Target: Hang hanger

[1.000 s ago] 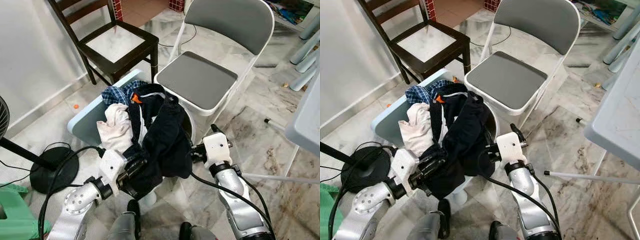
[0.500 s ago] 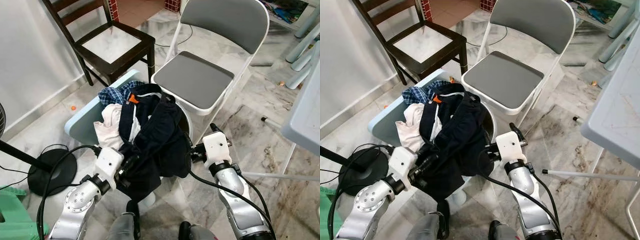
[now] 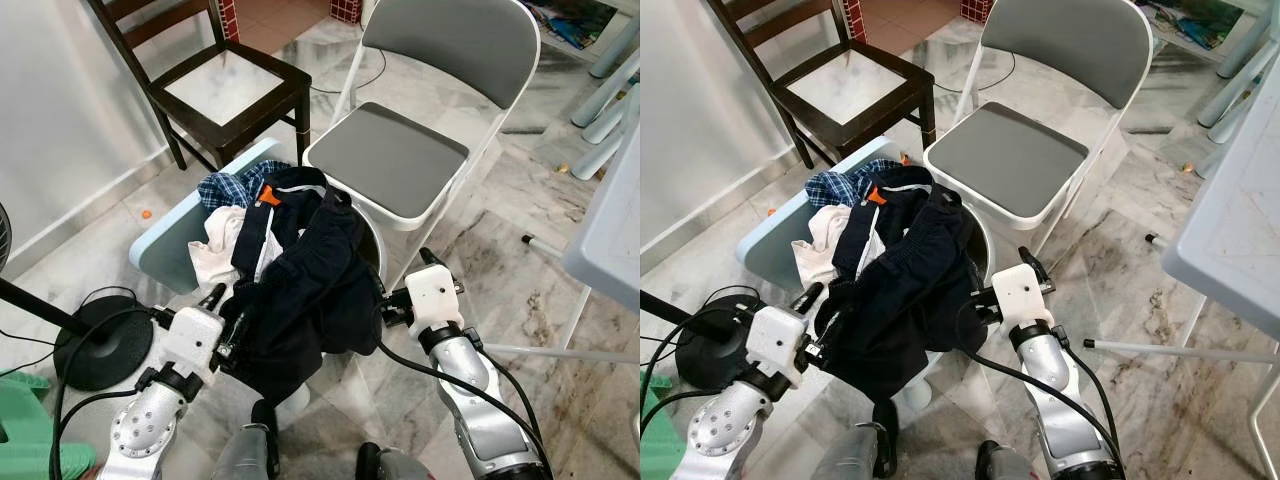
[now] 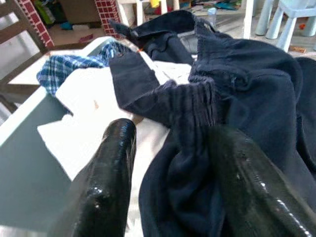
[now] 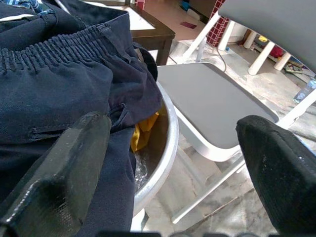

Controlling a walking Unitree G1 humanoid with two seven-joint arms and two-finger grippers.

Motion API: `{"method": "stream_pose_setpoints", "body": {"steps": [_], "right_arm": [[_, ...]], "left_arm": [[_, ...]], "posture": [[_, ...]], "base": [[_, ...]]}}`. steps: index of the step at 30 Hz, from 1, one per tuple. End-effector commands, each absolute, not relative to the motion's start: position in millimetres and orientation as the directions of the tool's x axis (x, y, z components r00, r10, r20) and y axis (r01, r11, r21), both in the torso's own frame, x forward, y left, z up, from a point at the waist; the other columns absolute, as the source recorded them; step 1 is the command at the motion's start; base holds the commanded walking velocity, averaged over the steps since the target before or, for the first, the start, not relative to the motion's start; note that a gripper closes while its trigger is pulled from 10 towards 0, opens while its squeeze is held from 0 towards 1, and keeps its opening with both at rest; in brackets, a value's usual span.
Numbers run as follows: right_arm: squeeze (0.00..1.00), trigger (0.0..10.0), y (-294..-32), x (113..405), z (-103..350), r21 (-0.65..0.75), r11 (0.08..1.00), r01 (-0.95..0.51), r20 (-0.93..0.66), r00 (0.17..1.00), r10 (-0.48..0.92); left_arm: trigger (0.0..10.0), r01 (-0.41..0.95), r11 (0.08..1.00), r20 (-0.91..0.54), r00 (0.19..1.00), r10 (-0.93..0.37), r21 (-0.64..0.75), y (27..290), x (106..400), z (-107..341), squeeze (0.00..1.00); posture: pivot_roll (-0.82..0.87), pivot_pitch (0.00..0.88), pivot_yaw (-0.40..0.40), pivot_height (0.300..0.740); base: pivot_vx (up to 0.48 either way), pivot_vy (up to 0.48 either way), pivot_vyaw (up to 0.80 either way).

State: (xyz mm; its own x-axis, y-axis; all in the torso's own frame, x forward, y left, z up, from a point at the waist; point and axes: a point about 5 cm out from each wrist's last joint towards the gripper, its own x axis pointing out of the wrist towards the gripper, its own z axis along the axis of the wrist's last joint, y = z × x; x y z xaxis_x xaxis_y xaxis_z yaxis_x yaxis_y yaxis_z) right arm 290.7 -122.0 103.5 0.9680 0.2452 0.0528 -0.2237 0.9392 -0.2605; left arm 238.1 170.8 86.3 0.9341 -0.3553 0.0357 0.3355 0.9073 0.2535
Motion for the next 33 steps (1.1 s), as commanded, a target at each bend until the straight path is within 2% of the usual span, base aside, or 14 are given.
{"method": "stream_pose_setpoints", "body": {"steps": [1,11,16,20,26,33], "right_arm": [[0.0,10.0,-118,288,95,-0.259,0.933,-0.252,0.019,0.964,0.266],[0.0,10.0,-116,289,95,-0.257,0.932,-0.254,0.022,0.963,0.268],[0.0,10.0,-116,288,95,-0.257,0.932,-0.254,0.021,0.963,0.268],[0.0,10.0,-118,287,93,-0.257,0.934,-0.248,0.019,0.965,0.261],[0.0,10.0,-118,286,93,-0.255,0.936,-0.242,0.018,0.967,0.255],[0.0,10.0,-119,285,92,-0.259,0.936,-0.24,0.017,0.967,0.253]], "left_arm": [[10.0,0.322,0.913,0.024,0.941,-0.338,0.25,174,233,83,1.0],[10.0,0.253,0.958,-0.043,0.967,-0.249,0.138,185,231,68,1.0],[10.0,0.277,0.952,-0.018,0.961,-0.277,0.131,188,240,75,1.0],[10.0,0.316,0.936,0.006,0.947,-0.321,0.152,178,244,84,1.0],[10.0,0.38,0.902,0.016,0.92,-0.391,0.207,167,240,85,1.0],[10.0,0.379,0.901,0.018,0.92,-0.391,0.212,167,235,85,1.0]], "posture": [[0.17,0.308,-0.024,0.74],[0.17,0.307,-0.02,0.74],[0.16,0.309,-0.019,0.74],[0.16,0.309,-0.012,0.74],[0.15,0.313,-0.009,0.74],[0.16,0.315,-0.012,0.74]], "base": [[0.0,0.0,0.0],[0.0,0.0,0.0],[0.0,0.0,0.0],[0.0,0.0,0.0],[0.0,0.0,0.0],[0.0,0.0,0.0]]}}
